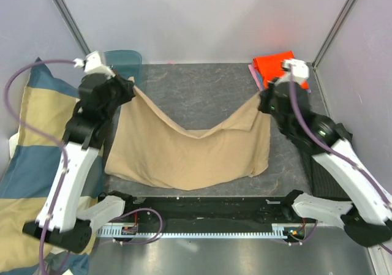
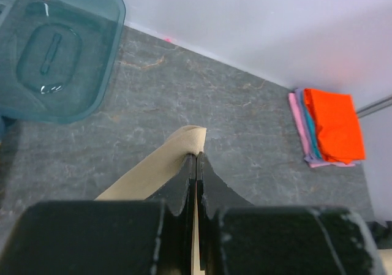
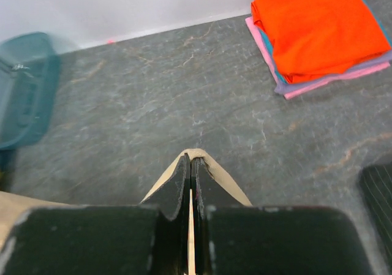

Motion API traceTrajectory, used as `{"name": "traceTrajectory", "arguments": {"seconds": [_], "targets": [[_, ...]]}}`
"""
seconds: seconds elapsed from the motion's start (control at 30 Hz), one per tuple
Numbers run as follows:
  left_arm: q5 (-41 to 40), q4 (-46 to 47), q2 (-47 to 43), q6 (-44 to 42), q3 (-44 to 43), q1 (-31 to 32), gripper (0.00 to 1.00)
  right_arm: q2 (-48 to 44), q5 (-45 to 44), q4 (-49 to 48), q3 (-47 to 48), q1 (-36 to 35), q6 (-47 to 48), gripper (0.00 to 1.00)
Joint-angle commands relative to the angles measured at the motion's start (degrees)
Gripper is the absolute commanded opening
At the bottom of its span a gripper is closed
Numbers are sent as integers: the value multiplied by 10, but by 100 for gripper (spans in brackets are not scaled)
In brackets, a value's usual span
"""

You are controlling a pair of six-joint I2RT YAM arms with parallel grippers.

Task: Fold and stack the t-shirts
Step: Flatten out the tshirt

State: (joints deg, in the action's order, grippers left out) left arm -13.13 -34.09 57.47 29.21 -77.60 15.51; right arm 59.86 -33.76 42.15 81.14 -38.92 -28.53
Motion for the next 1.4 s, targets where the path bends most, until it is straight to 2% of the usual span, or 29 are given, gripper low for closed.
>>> {"name": "traceTrajectory", "arguments": {"seconds": [0.0,0.07,0.13,0.17,0.23,0.27,0.37,0.4,0.47,0.53,0.57,0.63,0.73,0.93,1.03,1.13,1.37], "targets": [[-1,132,113,-59,-74,-1,2,124,26,-131,64,62,74,0],[6,133,193,-74,-123,-6,2,170,79,-169,115,136,81,0],[22,127,263,-79,-212,-10,2,230,108,-189,160,161,103,0],[36,121,288,-79,-246,-12,2,250,109,-190,222,173,115,0],[48,88,325,-81,-359,-11,2,301,135,-181,290,188,148,0],[60,75,355,-79,-432,-11,2,321,144,-169,355,189,156,0],[80,33,362,-71,-516,-12,2,324,164,-146,455,189,181,0],[83,28,352,-67,-515,-12,2,321,171,-139,472,190,182,0],[87,25,320,-57,-462,-12,2,291,201,-121,484,189,184,0],[87,45,245,-43,-389,-12,2,259,236,-117,457,189,179,0],[87,59,212,-39,-301,-12,2,217,243,-116,409,189,175,0],[83,78,127,-26,-209,-12,2,168,268,-120,348,189,156,0],[58,82,44,-4,-24,-12,2,76,280,-114,183,188,125,0],[42,69,-39,29,197,-12,2,-59,316,-60,-63,188,68,0],[8,54,-70,45,259,-12,2,-119,331,-37,-171,187,21,0],[-15,33,-82,56,297,-12,2,-171,330,1,-241,187,-26,0],[-48,-6,-81,78,344,-12,2,-210,337,74,-296,186,-85,0]]}}
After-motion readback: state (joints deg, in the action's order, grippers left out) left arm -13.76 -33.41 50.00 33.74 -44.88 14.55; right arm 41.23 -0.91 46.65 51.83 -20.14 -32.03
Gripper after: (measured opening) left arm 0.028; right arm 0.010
